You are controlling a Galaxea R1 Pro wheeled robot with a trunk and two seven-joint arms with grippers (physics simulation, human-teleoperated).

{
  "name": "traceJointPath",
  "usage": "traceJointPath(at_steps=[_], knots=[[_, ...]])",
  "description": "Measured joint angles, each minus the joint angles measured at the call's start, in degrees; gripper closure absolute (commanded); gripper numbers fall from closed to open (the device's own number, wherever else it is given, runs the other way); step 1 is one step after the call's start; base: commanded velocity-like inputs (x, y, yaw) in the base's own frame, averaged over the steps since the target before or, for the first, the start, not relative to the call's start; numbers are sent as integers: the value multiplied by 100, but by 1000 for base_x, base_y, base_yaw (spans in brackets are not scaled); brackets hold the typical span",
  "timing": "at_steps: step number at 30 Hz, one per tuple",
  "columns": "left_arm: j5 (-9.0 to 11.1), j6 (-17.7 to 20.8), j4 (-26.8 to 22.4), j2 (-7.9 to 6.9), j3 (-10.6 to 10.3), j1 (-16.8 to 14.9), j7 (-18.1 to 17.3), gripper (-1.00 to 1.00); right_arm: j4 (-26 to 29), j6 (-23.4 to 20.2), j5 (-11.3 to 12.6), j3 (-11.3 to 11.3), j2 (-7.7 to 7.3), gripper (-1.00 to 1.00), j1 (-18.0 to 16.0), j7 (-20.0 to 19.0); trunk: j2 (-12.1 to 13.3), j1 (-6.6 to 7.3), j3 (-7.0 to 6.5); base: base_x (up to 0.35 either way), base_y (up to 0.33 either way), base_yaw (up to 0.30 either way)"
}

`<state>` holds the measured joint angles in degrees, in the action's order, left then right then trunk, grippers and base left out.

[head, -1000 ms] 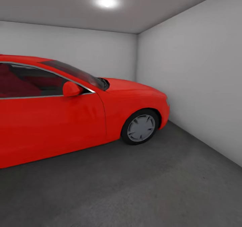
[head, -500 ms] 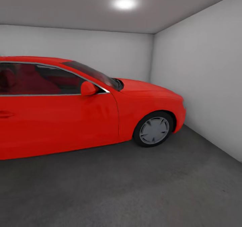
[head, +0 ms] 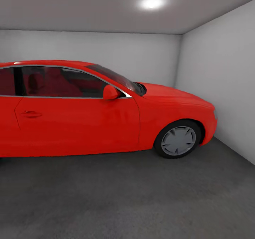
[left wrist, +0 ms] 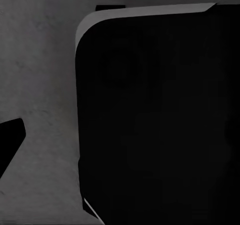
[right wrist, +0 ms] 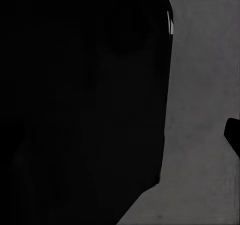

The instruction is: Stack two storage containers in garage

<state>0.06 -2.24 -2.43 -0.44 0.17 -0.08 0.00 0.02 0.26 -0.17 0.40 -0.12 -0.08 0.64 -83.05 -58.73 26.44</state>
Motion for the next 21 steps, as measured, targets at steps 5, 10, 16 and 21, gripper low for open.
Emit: traceJointPath(at_steps=[5,10,16,21], knots=[[2,0,3,0,0,1,0,-100,-2,-2,8,0,0,-100,0,0,0,0,0,0,0,300],[2,0,0,0,0,2,0,-100,-2,-2,20,-1,-5,-100,0,0,0,0,0,0,0,300],[1,0,4,0,0,0,0,-100,-2,78,10,0,-2,-100,0,0,0,0,0,0,0,300],[2,0,2,0,0,0,0,-100,-18,220,16,0,-5,-100,0,0,0,0,0,0,0,300]])
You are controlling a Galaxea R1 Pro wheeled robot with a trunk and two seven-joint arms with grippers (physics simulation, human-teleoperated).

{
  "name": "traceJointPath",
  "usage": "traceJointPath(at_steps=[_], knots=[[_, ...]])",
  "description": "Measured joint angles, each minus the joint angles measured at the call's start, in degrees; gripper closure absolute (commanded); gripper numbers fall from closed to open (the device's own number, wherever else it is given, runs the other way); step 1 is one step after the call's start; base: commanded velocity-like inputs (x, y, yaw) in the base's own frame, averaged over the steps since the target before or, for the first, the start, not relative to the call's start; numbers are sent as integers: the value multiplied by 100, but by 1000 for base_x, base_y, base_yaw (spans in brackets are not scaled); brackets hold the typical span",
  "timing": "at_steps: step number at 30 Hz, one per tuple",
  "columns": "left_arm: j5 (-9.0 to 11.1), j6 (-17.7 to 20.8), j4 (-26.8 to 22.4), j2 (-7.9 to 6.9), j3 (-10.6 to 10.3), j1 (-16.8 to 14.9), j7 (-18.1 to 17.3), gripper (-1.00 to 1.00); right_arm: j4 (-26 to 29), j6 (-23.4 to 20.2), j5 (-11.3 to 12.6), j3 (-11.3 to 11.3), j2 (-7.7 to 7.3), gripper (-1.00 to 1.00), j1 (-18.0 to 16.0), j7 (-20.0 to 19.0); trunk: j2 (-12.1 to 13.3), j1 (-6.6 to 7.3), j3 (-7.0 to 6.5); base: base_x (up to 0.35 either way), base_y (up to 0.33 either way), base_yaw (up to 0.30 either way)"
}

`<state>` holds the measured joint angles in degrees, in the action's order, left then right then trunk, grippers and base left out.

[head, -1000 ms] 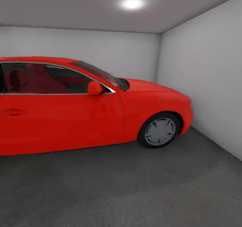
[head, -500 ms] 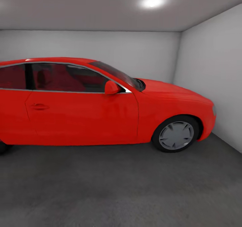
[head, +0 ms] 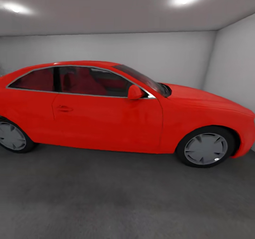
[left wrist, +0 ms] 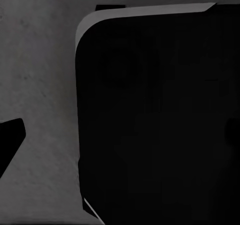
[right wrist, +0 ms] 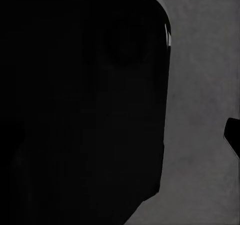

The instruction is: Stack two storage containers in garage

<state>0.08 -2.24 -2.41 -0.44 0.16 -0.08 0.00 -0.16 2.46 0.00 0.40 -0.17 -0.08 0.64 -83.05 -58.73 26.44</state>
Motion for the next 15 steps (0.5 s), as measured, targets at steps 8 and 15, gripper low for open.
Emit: traceJointPath(at_steps=[8,15], knots=[[-1,0,-1,0,0,0,0,-100,-15,13,19,-7,0,-100,0,0,0,0,0,0,0,300],[-2,0,0,0,0,0,0,-100,-15,8,19,-7,-16,-100,0,0,0,0,0,0,0,299]])
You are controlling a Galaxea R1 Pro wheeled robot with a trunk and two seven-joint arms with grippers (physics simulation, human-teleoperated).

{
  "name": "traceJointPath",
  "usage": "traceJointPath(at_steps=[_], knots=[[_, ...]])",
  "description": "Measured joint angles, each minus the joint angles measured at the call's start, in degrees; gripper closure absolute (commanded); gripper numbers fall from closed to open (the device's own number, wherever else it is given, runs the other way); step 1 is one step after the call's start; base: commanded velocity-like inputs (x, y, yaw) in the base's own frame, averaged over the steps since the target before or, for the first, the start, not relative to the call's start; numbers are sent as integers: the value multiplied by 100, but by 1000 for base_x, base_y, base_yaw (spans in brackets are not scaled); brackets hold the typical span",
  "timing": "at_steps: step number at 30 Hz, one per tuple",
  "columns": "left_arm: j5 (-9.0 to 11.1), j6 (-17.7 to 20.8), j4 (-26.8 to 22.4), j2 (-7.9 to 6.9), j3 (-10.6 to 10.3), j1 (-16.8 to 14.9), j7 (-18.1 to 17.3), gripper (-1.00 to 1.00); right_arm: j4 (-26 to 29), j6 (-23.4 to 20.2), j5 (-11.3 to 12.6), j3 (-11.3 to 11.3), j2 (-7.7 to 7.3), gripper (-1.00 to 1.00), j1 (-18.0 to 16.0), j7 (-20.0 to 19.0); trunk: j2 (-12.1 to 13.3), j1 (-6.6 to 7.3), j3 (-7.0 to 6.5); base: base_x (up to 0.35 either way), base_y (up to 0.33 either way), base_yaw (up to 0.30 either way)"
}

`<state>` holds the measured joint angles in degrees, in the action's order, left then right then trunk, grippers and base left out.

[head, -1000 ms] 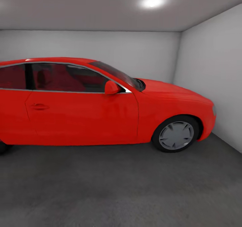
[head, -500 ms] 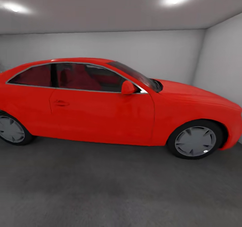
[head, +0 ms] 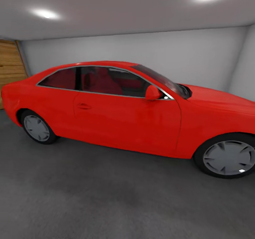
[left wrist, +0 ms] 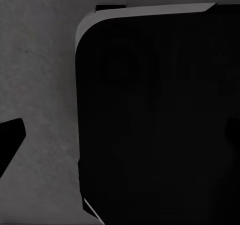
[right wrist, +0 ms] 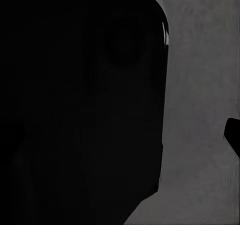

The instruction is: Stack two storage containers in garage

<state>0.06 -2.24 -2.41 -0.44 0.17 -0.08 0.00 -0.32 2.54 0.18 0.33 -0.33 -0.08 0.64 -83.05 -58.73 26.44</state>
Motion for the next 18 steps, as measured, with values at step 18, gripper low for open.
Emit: traceJointPath(at_steps=[18], knots=[[2,0,-1,0,0,0,0,-100,0,1,4,0,-24,-100,0,-6,0,0,0,0,0,299]])
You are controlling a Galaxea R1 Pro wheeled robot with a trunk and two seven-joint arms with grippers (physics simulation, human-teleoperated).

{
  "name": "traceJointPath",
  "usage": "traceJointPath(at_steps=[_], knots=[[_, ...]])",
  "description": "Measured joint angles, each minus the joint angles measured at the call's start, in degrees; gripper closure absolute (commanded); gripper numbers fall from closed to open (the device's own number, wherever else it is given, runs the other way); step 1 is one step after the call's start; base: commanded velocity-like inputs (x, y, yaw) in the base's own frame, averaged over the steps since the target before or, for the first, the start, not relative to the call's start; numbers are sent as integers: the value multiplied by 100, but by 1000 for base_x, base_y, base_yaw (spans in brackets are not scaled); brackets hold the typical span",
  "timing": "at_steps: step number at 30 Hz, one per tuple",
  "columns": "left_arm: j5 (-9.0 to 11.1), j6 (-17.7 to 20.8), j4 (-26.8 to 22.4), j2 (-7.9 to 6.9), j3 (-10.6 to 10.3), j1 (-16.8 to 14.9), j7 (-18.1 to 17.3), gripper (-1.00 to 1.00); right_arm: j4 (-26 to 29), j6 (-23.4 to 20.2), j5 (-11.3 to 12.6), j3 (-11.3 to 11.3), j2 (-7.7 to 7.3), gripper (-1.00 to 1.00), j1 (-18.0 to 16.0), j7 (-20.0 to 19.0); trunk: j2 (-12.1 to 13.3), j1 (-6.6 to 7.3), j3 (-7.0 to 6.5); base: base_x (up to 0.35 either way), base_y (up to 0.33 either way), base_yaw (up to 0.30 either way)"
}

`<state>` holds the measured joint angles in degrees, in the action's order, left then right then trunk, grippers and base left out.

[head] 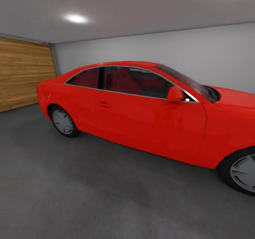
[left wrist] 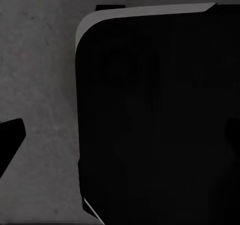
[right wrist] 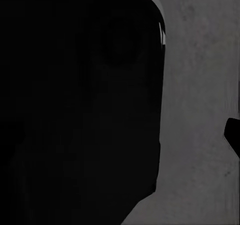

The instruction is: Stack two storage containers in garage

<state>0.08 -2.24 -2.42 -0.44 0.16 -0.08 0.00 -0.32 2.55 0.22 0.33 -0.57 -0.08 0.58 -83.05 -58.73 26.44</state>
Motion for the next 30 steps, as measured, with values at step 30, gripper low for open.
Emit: traceJointPath(at_steps=[30], knots=[[0,0,-2,0,0,0,0,-100,0,-15,39,-25,-30,-100,0,-2,0,0,0,0,0,298]])
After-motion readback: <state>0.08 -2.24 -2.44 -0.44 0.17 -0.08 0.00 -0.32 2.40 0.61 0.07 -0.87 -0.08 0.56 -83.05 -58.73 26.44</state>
